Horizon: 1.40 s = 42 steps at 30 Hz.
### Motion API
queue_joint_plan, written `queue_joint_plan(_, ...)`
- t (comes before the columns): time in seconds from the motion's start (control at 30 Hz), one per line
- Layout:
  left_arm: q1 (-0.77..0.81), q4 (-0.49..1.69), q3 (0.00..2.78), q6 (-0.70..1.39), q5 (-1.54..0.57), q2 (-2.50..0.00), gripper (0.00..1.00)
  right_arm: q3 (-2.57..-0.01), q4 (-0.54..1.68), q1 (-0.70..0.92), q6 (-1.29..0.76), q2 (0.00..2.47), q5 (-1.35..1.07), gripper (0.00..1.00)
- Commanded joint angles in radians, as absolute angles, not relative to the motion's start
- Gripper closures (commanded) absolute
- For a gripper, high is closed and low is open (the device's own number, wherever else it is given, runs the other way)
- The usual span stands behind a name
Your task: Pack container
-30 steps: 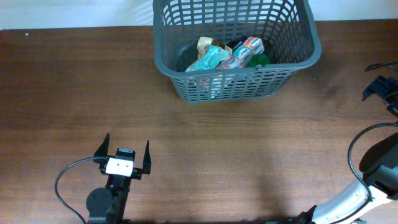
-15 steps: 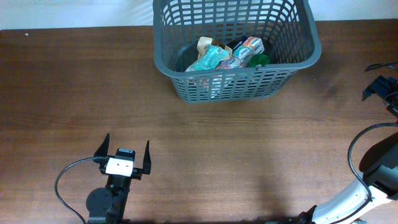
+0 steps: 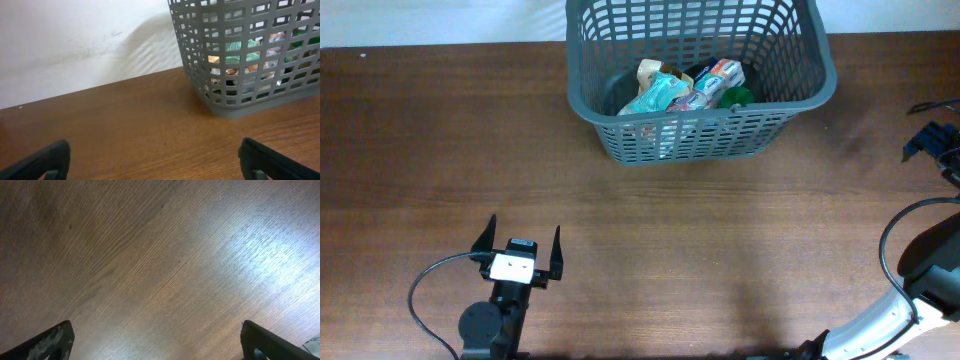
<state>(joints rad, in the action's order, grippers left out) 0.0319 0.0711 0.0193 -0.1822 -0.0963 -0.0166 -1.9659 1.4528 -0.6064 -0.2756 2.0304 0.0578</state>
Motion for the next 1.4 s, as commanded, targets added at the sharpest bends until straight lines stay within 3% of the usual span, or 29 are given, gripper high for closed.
queue_joint_plan(0.0, 0.035, 0.071, 0.01, -0.173, -0.088, -0.006, 0.01, -1.964, 1.45, -0.601, -0.27, 2.017, 0.056, 0.01)
queue_joint_plan(0.3, 0.035, 0.071, 0.01, -0.173, -0.088, -0.006, 0.01, -1.964, 1.412, -0.601, -0.266, 1.978, 0.131, 0.01)
queue_joint_plan(0.73, 0.035, 0.071, 0.01, -0.173, -0.088, -0.006, 0.01, -1.953, 1.311, -0.598, -0.266, 1.681, 0.135, 0.01)
queue_joint_plan(0.93, 0.035, 0.071, 0.01, -0.173, -0.088, -0.006, 0.01, -1.791, 1.037, -0.572, -0.266, 1.457, 0.135, 0.01)
queue_joint_plan(1.37, 0.035, 0.071, 0.01, -0.173, -0.088, -0.006, 0.01, -1.152, 0.376, -0.407, -0.266, 0.817, 0.135, 0.01)
